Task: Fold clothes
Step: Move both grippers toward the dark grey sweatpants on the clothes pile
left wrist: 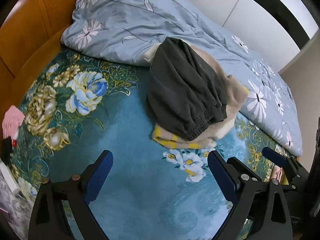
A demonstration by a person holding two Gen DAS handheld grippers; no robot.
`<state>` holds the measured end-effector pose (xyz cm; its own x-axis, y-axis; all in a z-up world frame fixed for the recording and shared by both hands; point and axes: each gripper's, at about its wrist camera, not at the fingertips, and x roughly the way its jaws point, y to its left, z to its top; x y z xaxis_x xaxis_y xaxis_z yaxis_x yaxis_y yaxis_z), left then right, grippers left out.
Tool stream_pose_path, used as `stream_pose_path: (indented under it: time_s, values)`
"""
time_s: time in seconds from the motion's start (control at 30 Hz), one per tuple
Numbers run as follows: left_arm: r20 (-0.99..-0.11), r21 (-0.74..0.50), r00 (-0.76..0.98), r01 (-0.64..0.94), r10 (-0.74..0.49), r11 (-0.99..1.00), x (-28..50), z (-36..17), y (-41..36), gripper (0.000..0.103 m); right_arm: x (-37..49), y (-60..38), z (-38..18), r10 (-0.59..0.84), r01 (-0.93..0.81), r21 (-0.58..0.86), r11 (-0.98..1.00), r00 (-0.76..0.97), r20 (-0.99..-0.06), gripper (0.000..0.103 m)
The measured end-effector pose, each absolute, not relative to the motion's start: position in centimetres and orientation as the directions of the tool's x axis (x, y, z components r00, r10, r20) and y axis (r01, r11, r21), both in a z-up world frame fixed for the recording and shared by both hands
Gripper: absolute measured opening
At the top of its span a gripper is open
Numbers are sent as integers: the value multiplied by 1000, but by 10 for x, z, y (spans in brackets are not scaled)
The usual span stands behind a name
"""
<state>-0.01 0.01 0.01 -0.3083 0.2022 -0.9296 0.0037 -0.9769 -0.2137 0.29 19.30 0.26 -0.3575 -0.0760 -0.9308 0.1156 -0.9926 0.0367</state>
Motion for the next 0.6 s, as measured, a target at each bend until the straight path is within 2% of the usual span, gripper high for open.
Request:
stream_pose_path:
  time_s: [0.17,0.27,0.43,0.6]
  values:
    - [-944,-170,-286,-17,167,-985,-1,9,10,96,6,221,-5,-93,63,75,-995,-373,-923,103]
    - [-950,-103,-296,-15,103,-995,0,0,33,96,8,238,-9,-103,31,98,-995,-383,-918,103]
    - [-969,-51,-243,49,38,-997,1,-15,33,96,11,265,-17,-118,-21,137,-990,-400,-909,103]
    - [-974,-24,-228,72,7,-997,3,-13,40,96,10,265,-12,-128,7,137,-991,-405,-905,103]
